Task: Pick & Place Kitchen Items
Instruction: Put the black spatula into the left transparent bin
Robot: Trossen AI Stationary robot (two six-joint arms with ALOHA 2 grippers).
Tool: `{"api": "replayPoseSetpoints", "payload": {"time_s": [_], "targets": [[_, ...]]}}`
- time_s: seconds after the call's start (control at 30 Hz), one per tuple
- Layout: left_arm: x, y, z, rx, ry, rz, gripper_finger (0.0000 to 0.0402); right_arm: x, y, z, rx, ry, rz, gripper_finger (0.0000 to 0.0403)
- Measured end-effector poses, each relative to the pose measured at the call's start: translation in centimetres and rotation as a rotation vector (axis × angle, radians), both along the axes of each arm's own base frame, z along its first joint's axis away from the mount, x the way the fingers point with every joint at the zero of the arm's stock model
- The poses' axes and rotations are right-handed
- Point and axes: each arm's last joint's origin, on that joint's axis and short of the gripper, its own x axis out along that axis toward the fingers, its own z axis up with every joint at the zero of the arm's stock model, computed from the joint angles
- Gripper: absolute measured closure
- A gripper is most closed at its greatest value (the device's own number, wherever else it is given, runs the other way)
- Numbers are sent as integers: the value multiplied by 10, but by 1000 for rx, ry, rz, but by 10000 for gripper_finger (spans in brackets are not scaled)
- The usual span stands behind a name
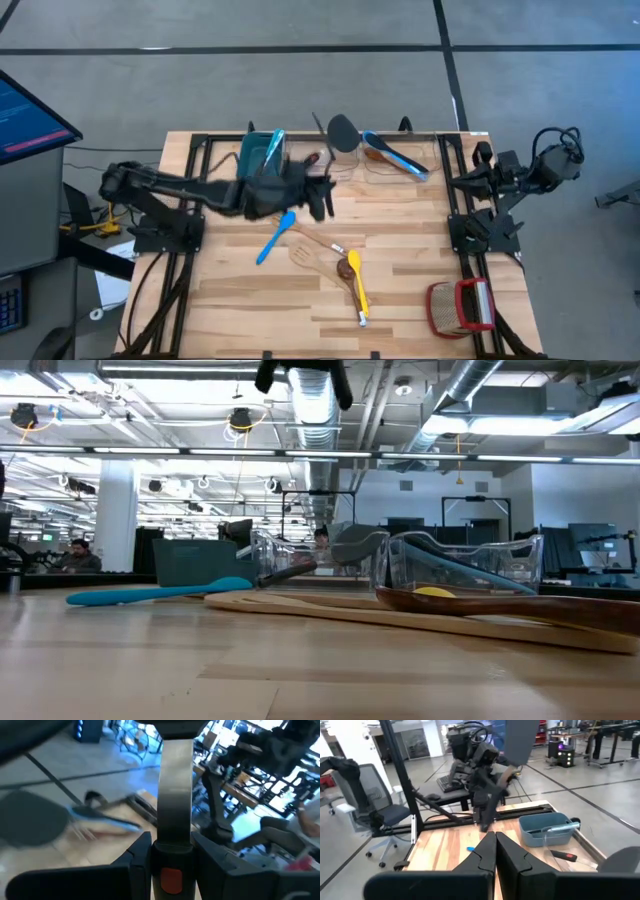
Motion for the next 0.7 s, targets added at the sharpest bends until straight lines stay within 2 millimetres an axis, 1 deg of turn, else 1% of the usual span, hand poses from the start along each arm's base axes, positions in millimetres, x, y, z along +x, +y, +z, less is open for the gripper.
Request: {"api": "replayPoseSetpoints", "payload": {"time_s": [0.1, 0.27, 0.5, 0.7], "targets": [[-3, 23, 6, 40, 9, 13, 317, 0, -1, 0, 28, -4, -35, 403], [-8, 53, 10, 132, 60, 57, 317, 0, -2, 0, 84, -11, -81, 403], [-12, 78, 11, 265, 149, 108, 317, 2, -1, 0, 123, -8, -93, 403], [-17, 98, 9, 335, 241, 146, 317, 4, -1, 0, 109, -9, -164, 403]]}}
